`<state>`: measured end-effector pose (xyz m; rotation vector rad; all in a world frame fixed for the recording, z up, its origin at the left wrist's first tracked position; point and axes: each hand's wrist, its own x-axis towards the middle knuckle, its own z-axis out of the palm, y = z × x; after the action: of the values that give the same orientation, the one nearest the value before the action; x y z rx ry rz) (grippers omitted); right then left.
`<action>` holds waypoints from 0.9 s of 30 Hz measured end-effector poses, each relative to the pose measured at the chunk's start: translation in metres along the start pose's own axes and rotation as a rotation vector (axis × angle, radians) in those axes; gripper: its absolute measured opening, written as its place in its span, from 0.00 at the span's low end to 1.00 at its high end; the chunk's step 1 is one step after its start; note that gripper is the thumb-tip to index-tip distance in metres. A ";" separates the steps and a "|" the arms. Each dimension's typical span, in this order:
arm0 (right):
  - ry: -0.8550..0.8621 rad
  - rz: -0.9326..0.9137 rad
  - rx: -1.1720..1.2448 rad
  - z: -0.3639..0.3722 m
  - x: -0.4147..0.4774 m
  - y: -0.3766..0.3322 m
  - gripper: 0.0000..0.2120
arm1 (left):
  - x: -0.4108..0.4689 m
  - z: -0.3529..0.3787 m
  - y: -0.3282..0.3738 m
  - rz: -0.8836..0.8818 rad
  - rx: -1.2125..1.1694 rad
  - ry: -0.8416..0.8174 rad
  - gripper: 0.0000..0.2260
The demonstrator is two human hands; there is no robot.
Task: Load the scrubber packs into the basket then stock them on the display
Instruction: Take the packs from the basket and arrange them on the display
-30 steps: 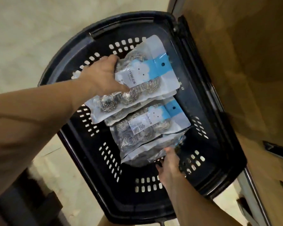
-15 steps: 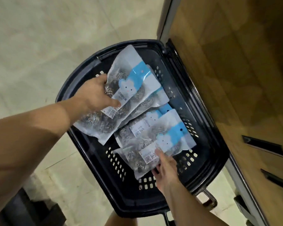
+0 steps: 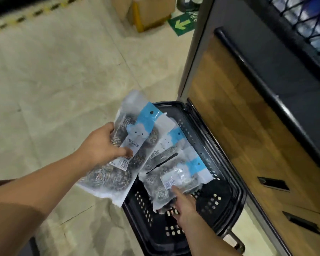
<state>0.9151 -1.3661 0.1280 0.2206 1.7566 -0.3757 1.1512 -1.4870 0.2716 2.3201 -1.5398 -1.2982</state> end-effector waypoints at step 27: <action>-0.260 -0.681 -0.155 -0.077 -0.267 -0.093 0.23 | -0.139 -0.103 0.100 0.116 -0.468 0.248 0.24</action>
<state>0.8705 -1.4093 0.4148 -0.5323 1.5523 -0.7161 1.1277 -1.4660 0.4690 1.9766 -1.1291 -1.1402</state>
